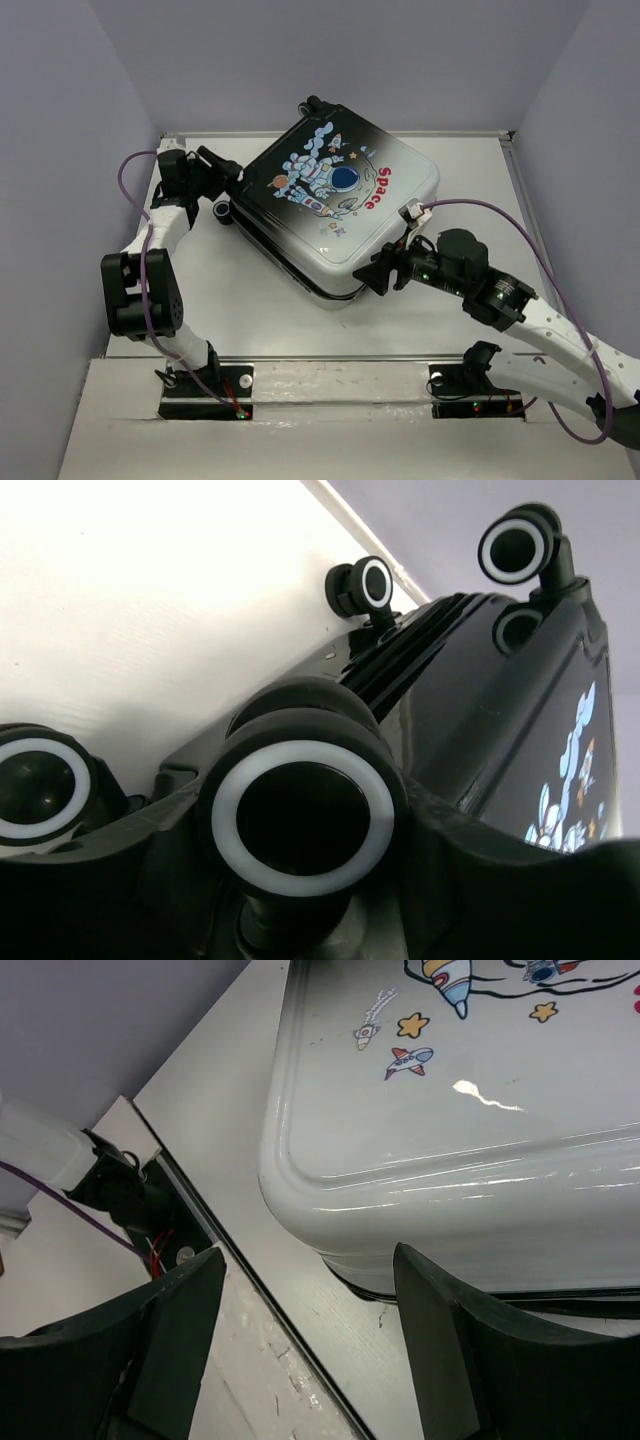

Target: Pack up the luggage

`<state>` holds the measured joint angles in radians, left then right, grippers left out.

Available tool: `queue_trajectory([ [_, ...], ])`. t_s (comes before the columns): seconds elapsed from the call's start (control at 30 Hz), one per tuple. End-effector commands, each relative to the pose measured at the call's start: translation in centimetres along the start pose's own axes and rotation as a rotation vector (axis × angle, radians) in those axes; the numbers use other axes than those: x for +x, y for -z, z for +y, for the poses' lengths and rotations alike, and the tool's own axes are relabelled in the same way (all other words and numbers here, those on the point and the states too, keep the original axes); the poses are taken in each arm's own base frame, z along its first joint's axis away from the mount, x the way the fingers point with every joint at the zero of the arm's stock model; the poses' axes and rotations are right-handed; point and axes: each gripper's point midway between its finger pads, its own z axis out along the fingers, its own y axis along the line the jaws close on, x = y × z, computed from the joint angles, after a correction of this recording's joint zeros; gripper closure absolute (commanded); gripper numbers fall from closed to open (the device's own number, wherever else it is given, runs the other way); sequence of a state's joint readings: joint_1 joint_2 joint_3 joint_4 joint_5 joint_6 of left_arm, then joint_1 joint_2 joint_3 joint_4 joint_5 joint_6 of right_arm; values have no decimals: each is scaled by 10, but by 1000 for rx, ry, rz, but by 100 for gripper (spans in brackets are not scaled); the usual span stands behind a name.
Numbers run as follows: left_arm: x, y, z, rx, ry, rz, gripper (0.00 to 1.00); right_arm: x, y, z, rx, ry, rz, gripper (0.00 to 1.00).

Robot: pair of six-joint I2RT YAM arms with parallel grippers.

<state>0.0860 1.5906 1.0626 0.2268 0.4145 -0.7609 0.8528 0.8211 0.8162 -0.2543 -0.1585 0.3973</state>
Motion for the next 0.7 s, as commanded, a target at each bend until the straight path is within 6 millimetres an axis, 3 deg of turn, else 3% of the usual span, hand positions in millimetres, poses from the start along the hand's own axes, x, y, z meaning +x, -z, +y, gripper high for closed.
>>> queue_trajectory([
  [0.0, -14, -2, -30, 112, 4, -42, 47, -14, 6, 8, -13, 4, -55, 26],
  [0.07, -18, -1, -33, 119, 1, -56, 59, -12, 7, 10, -17, 6, -50, 26],
  [0.1, -22, 1, -39, 133, -4, -69, 73, -10, 9, 9, -11, 5, -46, 26],
  [0.2, -36, 15, -58, 166, -39, -119, 94, -9, 12, 4, 13, 15, -42, 24],
  [0.33, -66, 50, -103, 229, -111, -214, 94, -5, 17, 5, 12, 26, -13, 14],
  [0.4, -83, 73, -134, 267, -147, -253, 94, 1, 18, 3, 15, 31, 9, 12],
  [0.5, -95, 94, -163, 287, -189, -254, 94, 15, 17, -4, 38, 19, 45, 12],
  [0.67, -99, 122, -180, 279, -219, -261, 94, 37, 19, -15, 65, -12, 83, 14],
])
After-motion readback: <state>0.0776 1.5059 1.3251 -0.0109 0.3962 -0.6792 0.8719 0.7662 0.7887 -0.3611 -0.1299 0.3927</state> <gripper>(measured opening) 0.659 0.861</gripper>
